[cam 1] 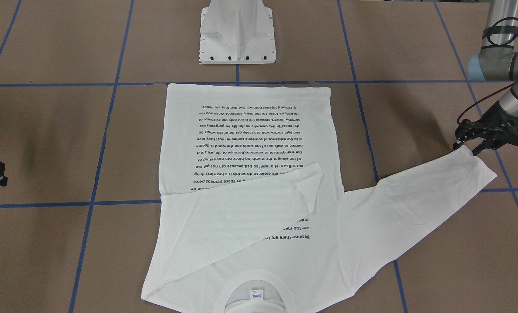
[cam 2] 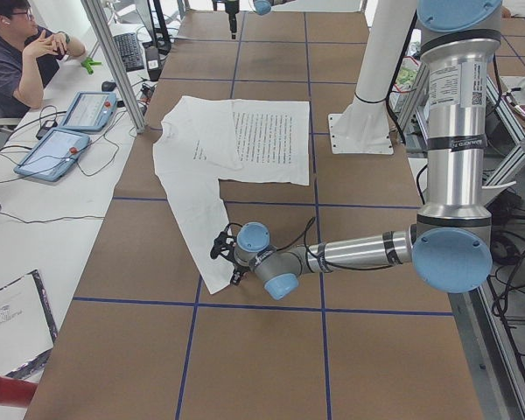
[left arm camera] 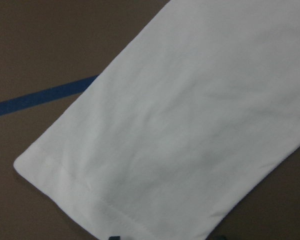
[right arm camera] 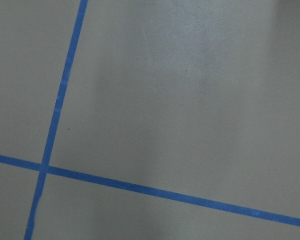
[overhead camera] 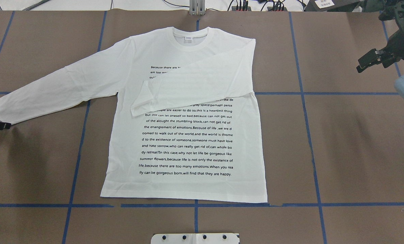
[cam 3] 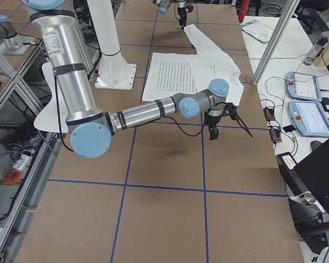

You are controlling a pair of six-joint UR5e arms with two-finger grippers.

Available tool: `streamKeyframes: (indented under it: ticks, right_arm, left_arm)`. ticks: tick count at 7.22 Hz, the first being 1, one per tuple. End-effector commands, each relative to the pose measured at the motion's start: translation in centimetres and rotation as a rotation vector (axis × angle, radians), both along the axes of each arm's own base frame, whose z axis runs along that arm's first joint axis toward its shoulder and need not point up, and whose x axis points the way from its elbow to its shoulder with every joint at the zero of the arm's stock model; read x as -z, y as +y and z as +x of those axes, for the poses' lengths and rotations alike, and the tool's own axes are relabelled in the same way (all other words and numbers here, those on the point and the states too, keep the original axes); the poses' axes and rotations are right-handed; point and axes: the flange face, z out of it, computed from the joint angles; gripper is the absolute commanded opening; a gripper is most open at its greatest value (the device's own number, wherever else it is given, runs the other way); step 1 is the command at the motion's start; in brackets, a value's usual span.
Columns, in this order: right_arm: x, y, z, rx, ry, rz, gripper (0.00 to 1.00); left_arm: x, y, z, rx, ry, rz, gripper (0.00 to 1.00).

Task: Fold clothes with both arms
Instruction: 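Move the left gripper to the cuff of the other sleeve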

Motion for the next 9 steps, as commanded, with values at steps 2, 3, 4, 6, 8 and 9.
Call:
streamKeyframes:
  ticks: [2,3,4,6,8,9]
  right_arm:
    - [-0.27,0.03,0.02,-0.002,0.003,-0.005,1.00]
    - [-0.27,0.03,0.02,-0.002,0.003,-0.005,1.00]
    - [-0.18,-0.02,0.00,-0.002,0.002,-0.004,1.00]
    - [-0.19,-0.03,0.01,-0.002,0.003,-0.003,1.00]
    - [-0.16,-0.08,-0.02,-0.002,0.002,-0.004,1.00]
    - [-0.16,-0.08,-0.02,-0.003,0.002,-0.005,1.00]
  left_arm:
    - [0.05,0.09,0.21,-0.005,0.002,0.004,0.55]
    - [0.05,0.09,0.21,-0.005,0.002,0.004,0.55]
    - [0.05,0.09,0.21,-0.005,0.002,0.004,0.55]
    - [0.07,0.12,0.28,-0.007,0.003,0.006,0.37]
    - [0.30,0.08,0.30,-0.006,0.005,0.008,0.00]
    - [0.61,0.02,0.34,-0.008,0.007,0.017,0.00]
